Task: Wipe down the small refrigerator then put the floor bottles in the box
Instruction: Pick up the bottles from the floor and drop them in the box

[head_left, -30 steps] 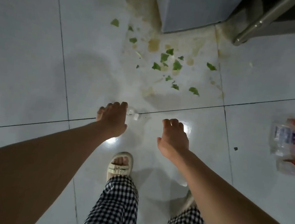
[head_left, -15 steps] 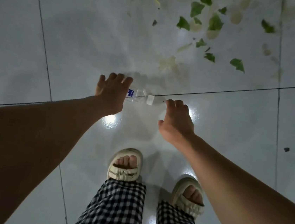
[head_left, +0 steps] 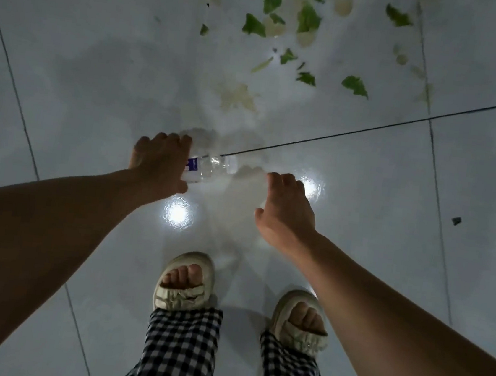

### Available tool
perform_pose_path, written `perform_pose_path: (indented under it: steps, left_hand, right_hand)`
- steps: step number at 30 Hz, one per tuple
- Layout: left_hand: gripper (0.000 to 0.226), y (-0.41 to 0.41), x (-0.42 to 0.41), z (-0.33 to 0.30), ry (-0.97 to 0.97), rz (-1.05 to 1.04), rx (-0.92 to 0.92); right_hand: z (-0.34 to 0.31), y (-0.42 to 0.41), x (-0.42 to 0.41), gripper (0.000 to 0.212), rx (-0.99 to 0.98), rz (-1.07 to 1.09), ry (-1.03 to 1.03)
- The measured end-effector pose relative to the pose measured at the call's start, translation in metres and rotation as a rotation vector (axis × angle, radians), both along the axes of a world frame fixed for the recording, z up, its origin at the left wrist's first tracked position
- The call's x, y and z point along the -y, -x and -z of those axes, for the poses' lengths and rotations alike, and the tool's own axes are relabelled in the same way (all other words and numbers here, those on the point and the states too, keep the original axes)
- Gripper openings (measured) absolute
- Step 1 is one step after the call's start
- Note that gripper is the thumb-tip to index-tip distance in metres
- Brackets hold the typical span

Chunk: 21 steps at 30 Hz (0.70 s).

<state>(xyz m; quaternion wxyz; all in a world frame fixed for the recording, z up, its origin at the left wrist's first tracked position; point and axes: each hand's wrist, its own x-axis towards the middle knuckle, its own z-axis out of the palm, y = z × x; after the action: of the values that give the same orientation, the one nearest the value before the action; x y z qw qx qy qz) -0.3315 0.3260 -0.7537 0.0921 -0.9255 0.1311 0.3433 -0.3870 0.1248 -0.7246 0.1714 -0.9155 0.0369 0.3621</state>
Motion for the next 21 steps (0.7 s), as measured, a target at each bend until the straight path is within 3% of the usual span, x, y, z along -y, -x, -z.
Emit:
perform_pose_path:
  steps: [13,21]
  left_hand:
    - [0.063,-0.015,0.193,-0.188,0.172,0.092,0.096]
    - [0.064,0.011,0.341,-0.258,0.250,0.136,0.051]
  right_hand:
    - [-0.184,0.049,0.153,0.053,0.068,0.381,0.031]
    - [-0.249,0.090,0.297,0.060,0.093,0.621,0.107]
